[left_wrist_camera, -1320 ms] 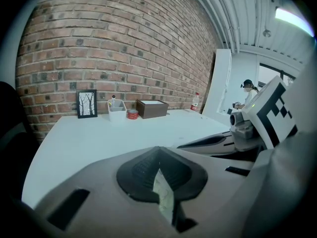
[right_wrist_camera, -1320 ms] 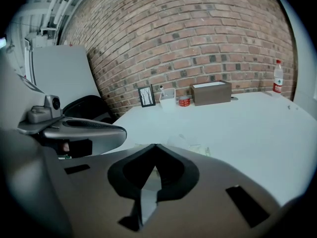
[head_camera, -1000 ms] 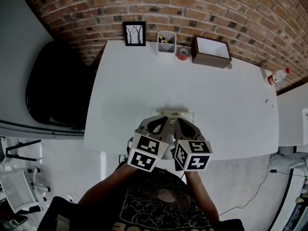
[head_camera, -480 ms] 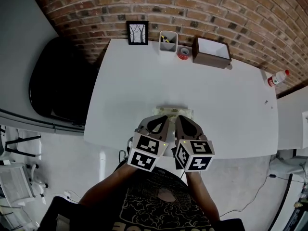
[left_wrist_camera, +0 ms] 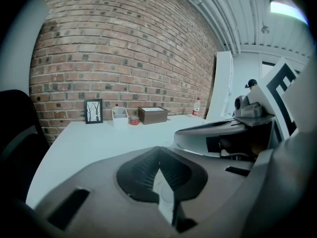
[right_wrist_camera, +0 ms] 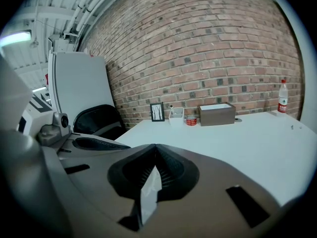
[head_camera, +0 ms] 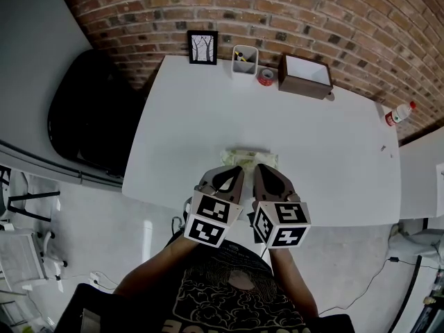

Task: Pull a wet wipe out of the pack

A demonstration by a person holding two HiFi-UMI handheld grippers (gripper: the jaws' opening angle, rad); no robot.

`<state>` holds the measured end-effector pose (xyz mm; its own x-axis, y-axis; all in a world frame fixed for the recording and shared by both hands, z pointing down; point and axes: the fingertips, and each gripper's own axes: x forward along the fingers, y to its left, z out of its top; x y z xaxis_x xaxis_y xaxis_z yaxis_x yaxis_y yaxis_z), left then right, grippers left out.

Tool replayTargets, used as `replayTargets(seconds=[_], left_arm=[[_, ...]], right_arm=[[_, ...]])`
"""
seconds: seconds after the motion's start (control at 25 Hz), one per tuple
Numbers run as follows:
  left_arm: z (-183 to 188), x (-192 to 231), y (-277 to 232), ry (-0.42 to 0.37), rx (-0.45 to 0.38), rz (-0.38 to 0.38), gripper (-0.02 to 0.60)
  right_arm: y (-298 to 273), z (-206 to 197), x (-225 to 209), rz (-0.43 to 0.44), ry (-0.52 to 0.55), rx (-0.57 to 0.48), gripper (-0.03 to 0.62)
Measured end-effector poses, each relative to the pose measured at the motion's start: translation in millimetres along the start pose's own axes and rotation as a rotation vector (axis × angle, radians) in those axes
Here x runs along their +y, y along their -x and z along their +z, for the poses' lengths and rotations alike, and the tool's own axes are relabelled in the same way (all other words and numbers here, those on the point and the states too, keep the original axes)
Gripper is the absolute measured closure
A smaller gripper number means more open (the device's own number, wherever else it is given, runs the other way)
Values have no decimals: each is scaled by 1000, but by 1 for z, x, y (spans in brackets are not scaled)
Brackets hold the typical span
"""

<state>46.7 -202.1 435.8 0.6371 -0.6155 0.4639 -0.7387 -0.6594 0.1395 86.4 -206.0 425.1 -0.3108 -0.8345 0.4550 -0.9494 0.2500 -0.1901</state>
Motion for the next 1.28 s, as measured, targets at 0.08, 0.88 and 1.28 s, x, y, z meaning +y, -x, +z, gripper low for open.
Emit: replayTargets(seconds=[0.08, 0.88, 1.28], left_arm=[[0, -4, 3, -1, -5, 3, 569], [-4, -37, 31, 8, -45, 54, 571], [-13, -63, 47, 18, -63, 77, 569]], right_arm=[[5, 0, 1, 4, 4, -5, 577], [52, -9, 13, 50, 44, -36, 577], [83, -23, 18, 68, 77, -35, 577]])
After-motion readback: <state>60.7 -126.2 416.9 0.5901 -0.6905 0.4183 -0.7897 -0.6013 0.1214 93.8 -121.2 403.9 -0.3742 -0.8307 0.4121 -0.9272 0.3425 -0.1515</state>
